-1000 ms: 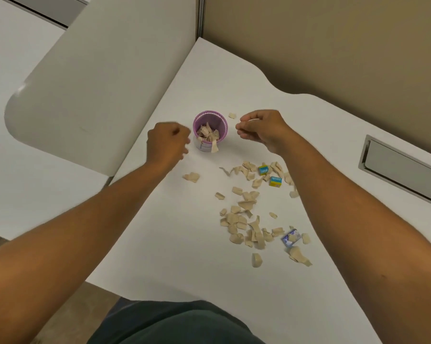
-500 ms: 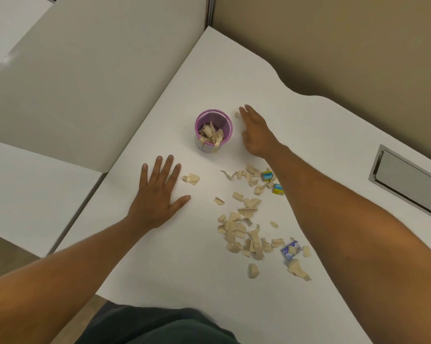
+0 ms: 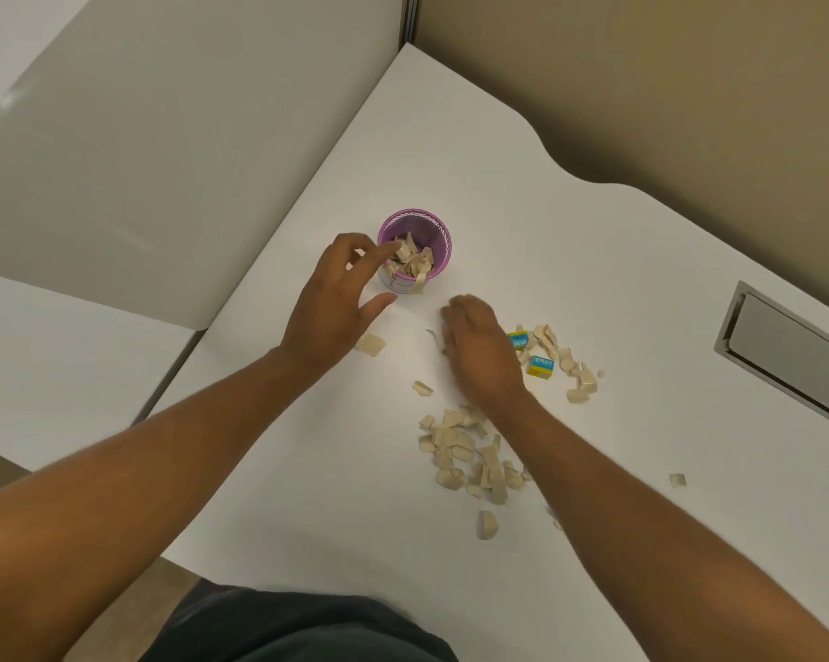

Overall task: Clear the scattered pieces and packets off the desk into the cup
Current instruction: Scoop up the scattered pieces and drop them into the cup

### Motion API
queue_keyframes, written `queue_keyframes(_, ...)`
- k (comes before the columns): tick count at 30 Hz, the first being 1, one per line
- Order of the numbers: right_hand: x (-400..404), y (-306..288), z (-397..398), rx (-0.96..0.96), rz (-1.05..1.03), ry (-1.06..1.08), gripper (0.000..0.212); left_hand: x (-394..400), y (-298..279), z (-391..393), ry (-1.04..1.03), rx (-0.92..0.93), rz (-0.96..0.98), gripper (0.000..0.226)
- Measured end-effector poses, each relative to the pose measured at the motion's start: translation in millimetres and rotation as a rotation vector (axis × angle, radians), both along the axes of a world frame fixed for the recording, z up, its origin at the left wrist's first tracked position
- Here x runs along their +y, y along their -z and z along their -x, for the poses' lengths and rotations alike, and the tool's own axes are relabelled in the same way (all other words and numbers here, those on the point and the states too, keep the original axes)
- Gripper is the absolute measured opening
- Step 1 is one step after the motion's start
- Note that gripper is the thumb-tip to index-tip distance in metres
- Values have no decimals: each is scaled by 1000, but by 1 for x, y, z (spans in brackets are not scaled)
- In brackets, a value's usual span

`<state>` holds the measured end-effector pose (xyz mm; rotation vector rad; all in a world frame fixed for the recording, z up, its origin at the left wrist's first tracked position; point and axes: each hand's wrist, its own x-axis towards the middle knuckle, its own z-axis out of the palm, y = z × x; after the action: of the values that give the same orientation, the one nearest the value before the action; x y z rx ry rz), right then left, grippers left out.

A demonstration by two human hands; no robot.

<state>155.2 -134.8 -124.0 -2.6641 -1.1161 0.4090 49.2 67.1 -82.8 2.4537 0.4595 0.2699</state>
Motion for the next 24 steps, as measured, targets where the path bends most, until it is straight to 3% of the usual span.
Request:
queue_keyframes(5, 9, -18, 9, -166, -282, 139, 24, 17, -13, -13, 139, 29, -121, 35)
queue_keyframes(10, 44, -41, -4, -127, -269, -27, 53, 29, -28, -19, 235, 56, -189, 25)
queue_keyframes(15, 52, -50, -14, -172, -332, -39, 18, 38, -40, -22, 282, 29, -93, 23)
queue_keyframes(19, 50, -53, -16, -105, -379, -7, 16, 36, -47, -31, 128, -75, 34, 21)
queue_keyframes(24, 57, -65, -26, 2, -500, 102, 14, 30, -37, -42, 161, 57, -2, 29)
